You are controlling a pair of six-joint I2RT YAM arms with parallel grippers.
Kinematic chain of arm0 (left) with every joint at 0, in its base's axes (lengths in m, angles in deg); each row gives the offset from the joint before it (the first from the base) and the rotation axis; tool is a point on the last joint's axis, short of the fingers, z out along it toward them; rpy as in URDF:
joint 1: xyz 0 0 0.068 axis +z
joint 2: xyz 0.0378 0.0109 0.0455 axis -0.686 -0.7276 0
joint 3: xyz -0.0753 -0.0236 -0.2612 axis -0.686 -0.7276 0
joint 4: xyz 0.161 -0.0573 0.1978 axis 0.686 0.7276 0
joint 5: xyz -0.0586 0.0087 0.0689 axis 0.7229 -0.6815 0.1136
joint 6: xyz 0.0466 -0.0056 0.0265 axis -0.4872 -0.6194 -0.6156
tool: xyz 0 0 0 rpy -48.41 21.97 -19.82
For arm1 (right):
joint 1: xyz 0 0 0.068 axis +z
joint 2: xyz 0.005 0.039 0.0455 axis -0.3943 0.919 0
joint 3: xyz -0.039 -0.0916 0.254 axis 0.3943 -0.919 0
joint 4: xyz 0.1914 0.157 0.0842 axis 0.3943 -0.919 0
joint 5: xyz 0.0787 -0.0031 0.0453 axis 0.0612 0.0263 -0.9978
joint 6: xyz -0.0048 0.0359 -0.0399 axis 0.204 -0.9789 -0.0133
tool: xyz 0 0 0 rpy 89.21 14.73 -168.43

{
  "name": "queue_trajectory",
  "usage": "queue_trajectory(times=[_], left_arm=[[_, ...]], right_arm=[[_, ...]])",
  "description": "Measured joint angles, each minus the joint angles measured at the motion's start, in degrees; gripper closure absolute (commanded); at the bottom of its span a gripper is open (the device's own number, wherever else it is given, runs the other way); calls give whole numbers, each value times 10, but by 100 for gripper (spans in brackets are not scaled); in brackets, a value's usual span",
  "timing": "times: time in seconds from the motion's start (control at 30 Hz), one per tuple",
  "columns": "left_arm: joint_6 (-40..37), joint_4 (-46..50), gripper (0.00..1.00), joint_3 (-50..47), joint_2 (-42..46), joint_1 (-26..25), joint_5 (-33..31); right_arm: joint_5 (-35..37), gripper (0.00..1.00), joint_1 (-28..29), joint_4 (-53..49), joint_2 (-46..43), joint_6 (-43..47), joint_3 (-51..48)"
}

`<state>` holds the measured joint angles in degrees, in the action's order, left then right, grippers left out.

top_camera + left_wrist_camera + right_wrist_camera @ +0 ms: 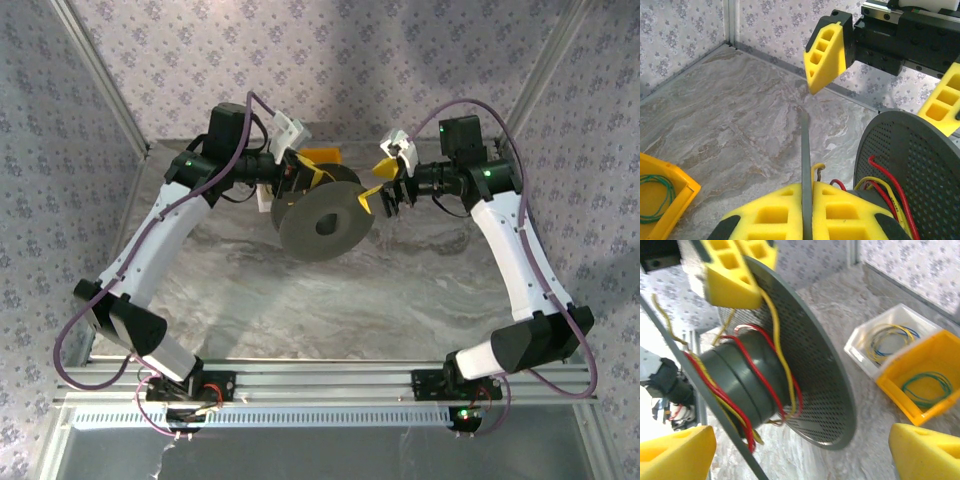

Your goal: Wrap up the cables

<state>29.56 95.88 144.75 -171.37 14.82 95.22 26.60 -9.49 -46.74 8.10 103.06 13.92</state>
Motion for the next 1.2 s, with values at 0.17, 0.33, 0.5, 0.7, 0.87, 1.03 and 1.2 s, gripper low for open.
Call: queue_trajectory(times=[0.17, 0.33, 0.5, 0.7, 0.87, 1.03, 1.2], left_arm=[[0, -1, 100, 13, -23, 0, 12], [1, -2, 100, 36, -50, 1, 23], [-4, 0, 100, 45, -54, 4, 33], [4, -1, 70, 45, -54, 7, 25], [47, -15, 41, 49, -54, 24, -68], [67, -15, 27, 52, -50, 50, -143], [73, -14, 17, 51, -30, 69, -187]], right_arm=[[-46, 23, 20, 1, 17, 13, -6], [-65, 52, 41, 0, 45, 22, -12], [-108, 85, 47, -2, 49, 43, -12], [-147, 100, 45, -6, 45, 62, -13], [-119, 100, 37, -16, 45, 48, -33], [-113, 100, 32, -28, 44, 40, -59], [-110, 100, 32, -30, 26, 31, -87]])
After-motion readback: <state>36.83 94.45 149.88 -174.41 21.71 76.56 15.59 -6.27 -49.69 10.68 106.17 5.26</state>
